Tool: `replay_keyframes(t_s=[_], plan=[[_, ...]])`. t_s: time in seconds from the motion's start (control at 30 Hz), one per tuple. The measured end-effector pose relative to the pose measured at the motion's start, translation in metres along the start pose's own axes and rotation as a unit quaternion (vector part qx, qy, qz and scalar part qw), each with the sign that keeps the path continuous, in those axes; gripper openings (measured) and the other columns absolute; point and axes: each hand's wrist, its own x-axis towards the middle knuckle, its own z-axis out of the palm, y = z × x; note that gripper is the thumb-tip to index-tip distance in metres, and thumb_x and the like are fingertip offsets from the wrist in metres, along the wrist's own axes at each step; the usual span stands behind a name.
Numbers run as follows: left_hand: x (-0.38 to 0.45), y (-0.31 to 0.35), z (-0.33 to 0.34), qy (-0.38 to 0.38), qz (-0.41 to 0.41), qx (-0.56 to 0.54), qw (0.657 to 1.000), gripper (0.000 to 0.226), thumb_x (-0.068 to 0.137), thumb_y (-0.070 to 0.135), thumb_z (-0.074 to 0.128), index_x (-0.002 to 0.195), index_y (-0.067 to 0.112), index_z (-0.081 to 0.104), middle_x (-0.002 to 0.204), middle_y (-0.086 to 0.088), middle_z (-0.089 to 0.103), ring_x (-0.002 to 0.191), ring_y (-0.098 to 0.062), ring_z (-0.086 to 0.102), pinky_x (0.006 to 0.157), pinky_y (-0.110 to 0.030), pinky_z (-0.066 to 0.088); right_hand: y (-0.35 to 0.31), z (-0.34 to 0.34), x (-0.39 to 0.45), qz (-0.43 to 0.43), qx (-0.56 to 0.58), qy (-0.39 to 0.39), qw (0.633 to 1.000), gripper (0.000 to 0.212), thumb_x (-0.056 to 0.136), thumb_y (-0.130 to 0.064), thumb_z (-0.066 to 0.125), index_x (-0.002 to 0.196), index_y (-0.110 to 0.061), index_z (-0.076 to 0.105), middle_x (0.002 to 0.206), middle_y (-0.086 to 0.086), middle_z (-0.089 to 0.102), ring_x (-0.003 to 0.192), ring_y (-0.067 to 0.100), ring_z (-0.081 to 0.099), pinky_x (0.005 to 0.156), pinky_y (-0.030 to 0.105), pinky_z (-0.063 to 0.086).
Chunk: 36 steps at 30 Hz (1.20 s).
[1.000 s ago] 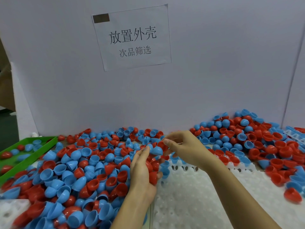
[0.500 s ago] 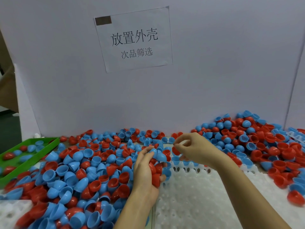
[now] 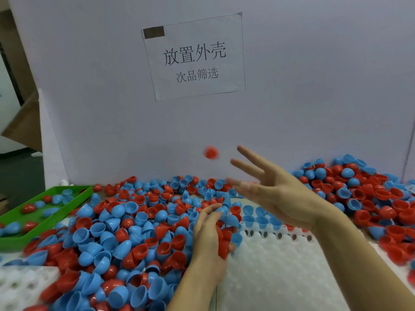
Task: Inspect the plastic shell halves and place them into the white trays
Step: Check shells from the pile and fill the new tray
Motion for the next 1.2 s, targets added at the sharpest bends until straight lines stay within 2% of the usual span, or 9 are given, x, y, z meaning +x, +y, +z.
replay_keyframes(t_s=[0.07, 0.13, 0.23, 0.37, 0.57, 0.73, 0.83, 1.1, 1.2], plan=[[0.0, 0.0, -0.001, -0.001, 0.0, 0.003, 1.0, 0.014, 0.099, 0.018, 0.058, 0.109, 0.021, 0.067, 0.101, -0.012, 0.073, 0.068, -0.022, 0.069, 0.04, -0.021, 0.04, -0.002, 0.015, 0.009, -0.028, -0.013, -0.035, 0.999, 0.076, 0.089, -0.028, 0.07, 0.142, -0.063, 0.029, 0.151, -0.022, 0.037, 0.117, 0.005, 0.062, 0.095, 0.025, 0.053], [0.001, 0.0, -0.001, 0.003, 0.0, 0.0, 1.0, 0.014, 0.099, 0.018, 0.058, 0.108, 0.021, 0.068, 0.102, -0.012, 0.073, 0.067, -0.022, 0.07, 0.039, -0.023, 0.04, 0.001, 0.019, 0.011, -0.017, -0.119, -0.012, 0.993, 0.065, 0.094, -0.026, 0.065, 0.14, -0.06, 0.034, 0.151, -0.015, 0.041, 0.109, 0.001, 0.063, 0.089, 0.019, 0.055], [0.001, 0.0, 0.0, 0.001, 0.0, 0.002, 1.0, 0.014, 0.099, 0.018, 0.059, 0.109, 0.022, 0.069, 0.099, -0.011, 0.073, 0.06, -0.019, 0.066, 0.038, -0.022, 0.037, 0.01, 0.015, 0.011, 0.034, -0.207, 0.014, 0.978, 0.048, 0.097, -0.028, 0.062, 0.138, -0.048, 0.046, 0.138, -0.012, 0.056, 0.112, 0.007, 0.063, 0.098, 0.034, 0.055], [0.002, -0.001, -0.001, -0.006, -0.004, -0.007, 1.0, 0.018, 0.097, 0.023, 0.064, 0.114, 0.017, 0.066, 0.097, -0.015, 0.073, 0.05, -0.014, 0.06, 0.037, -0.021, 0.037, 0.019, 0.008, 0.009, 0.074, -0.271, -0.012, 0.96, 0.033, 0.097, -0.032, 0.061, 0.126, -0.047, 0.058, 0.121, -0.017, 0.064, 0.103, 0.004, 0.065, 0.099, 0.039, 0.054], [-0.002, 0.001, 0.001, -0.033, -0.001, 0.001, 0.999, 0.025, 0.092, 0.029, 0.071, 0.112, 0.015, 0.065, 0.09, -0.012, 0.076, 0.057, -0.015, 0.065, 0.037, -0.022, 0.036, 0.029, 0.014, 0.014, 0.061, -0.248, -0.008, 0.967, 0.015, 0.096, -0.04, 0.061, 0.107, -0.049, 0.062, 0.1, -0.018, 0.069, 0.086, 0.005, 0.071, 0.083, 0.032, 0.061], [-0.004, 0.001, 0.002, -0.039, 0.02, 0.018, 0.999, 0.035, 0.076, 0.039, 0.075, 0.104, 0.02, 0.069, 0.094, -0.011, 0.077, 0.064, -0.018, 0.068, 0.038, -0.021, 0.038, 0.033, 0.017, 0.016, 0.032, -0.223, 0.011, 0.974, 0.013, 0.087, -0.049, 0.066, 0.098, -0.055, 0.059, 0.098, -0.017, 0.067, 0.088, 0.007, 0.07, 0.082, 0.031, 0.061], [-0.005, 0.002, 0.003, -0.048, 0.006, 0.006, 0.999, 0.031, 0.085, 0.045, 0.071, 0.106, 0.023, 0.072, 0.096, -0.015, 0.077, 0.057, -0.016, 0.063, 0.039, -0.022, 0.039, 0.036, 0.017, 0.017, 0.04, -0.217, 0.031, 0.975, 0.015, 0.087, -0.042, 0.07, 0.095, -0.052, 0.063, 0.097, -0.016, 0.068, 0.085, 0.008, 0.07, 0.081, 0.031, 0.061], [0.0, 0.001, 0.0, -0.004, 0.041, 0.007, 0.999, 0.009, 0.095, 0.019, 0.067, 0.101, 0.021, 0.073, 0.093, -0.011, 0.077, 0.069, -0.023, 0.071, 0.052, -0.029, 0.052, 0.044, 0.016, 0.017, 0.064, -0.202, 0.094, 0.973, 0.02, 0.094, -0.03, 0.066, 0.112, -0.038, 0.062, 0.095, -0.013, 0.068, 0.08, 0.01, 0.071, 0.075, 0.031, 0.062], [0.004, -0.001, -0.003, 0.049, 0.059, 0.013, 0.997, 0.004, 0.093, 0.02, 0.071, 0.096, 0.022, 0.073, 0.09, -0.008, 0.077, 0.07, -0.022, 0.071, 0.057, -0.034, 0.055, 0.043, 0.016, 0.018, 0.034, -0.231, 0.137, 0.963, 0.013, 0.094, -0.031, 0.067, 0.104, -0.036, 0.061, 0.087, -0.011, 0.067, 0.076, 0.007, 0.067, 0.068, 0.022, 0.059]])
